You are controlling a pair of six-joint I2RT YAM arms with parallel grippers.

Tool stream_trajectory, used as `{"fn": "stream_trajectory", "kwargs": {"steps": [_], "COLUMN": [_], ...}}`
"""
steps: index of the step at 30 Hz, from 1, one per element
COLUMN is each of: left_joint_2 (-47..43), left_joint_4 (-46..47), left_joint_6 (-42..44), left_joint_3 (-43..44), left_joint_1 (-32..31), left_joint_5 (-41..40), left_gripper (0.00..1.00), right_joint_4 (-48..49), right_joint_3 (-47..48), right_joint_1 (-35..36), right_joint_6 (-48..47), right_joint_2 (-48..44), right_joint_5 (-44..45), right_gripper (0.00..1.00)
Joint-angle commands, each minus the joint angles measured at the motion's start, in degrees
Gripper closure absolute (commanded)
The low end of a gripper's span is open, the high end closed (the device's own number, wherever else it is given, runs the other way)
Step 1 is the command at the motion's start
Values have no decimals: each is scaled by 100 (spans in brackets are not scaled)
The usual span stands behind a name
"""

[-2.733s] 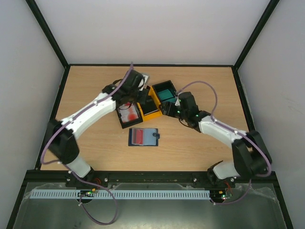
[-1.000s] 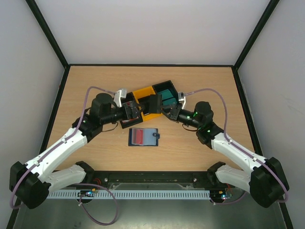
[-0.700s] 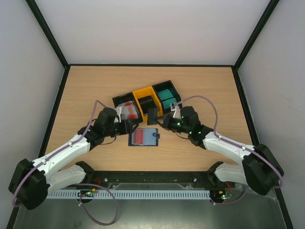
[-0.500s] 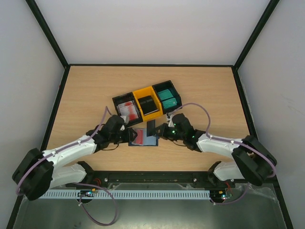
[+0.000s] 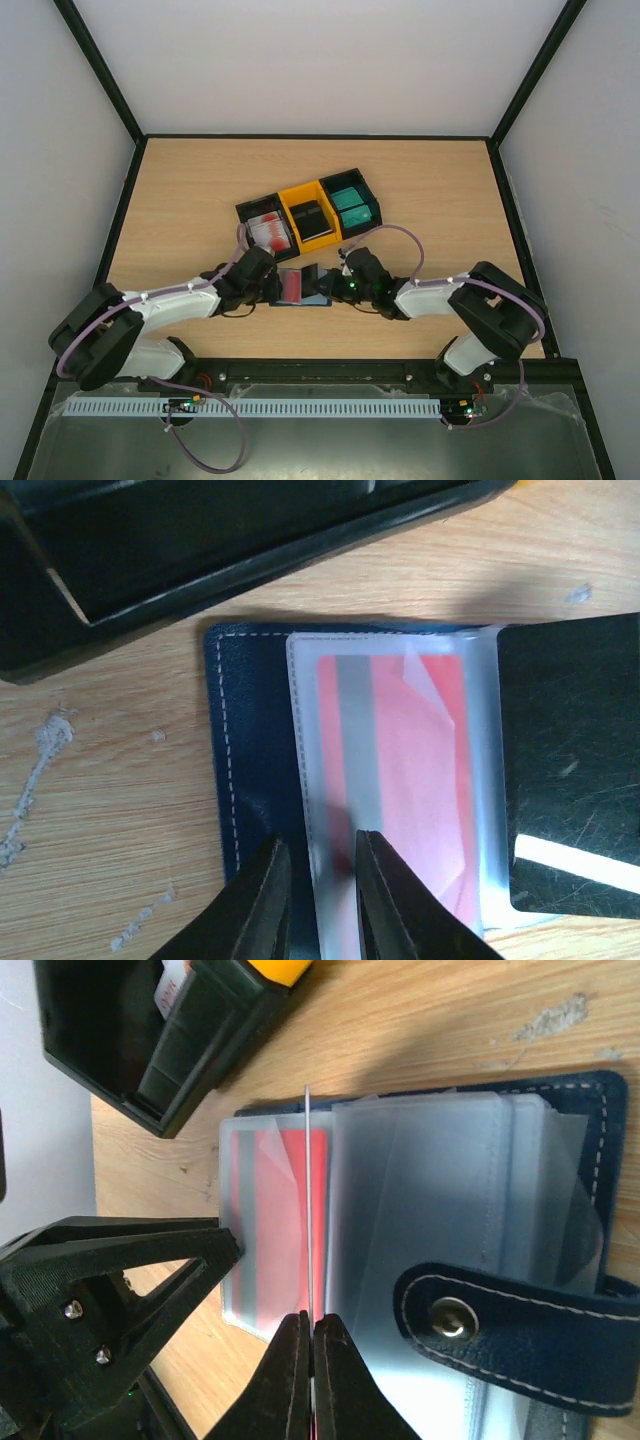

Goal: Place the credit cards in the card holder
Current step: Insert the credit card into the card holder.

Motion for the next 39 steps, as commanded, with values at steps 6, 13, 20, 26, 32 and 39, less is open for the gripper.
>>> {"fn": "stream_trajectory", "kwargs": {"steps": [6,13,20,26,32,39], "left_joint_2": [271,312,325,212,135,106], "left_joint_4": [57,69,59,-62,75,65], "left_joint_6": [-65,-180,-270,-453,-533,-560], "left_joint_3": [-129,-233,-266,-306,-397,-433], "left_joint_1": [-143,-222,-253,-268,-272,-269], "left_joint_5": [-255,-290,-327,-611,-416,-416], "left_gripper": [81,83,83,83,83,83], "right_joint_4": [745,1198,1628,1797,1841,1849], "right_joint_3": [-87,-225,-397,-587,-553,-354], "right_joint_1": [108,113,115,110,116,132], "right_joint_6": [133,291,408,321,233,332], "right_joint_2": [460,735,861,435,401,1003], "right_joint_5": [13,-209,-329,-127,-283,-457], "right_gripper": [98,98,98,98,98,98]}}
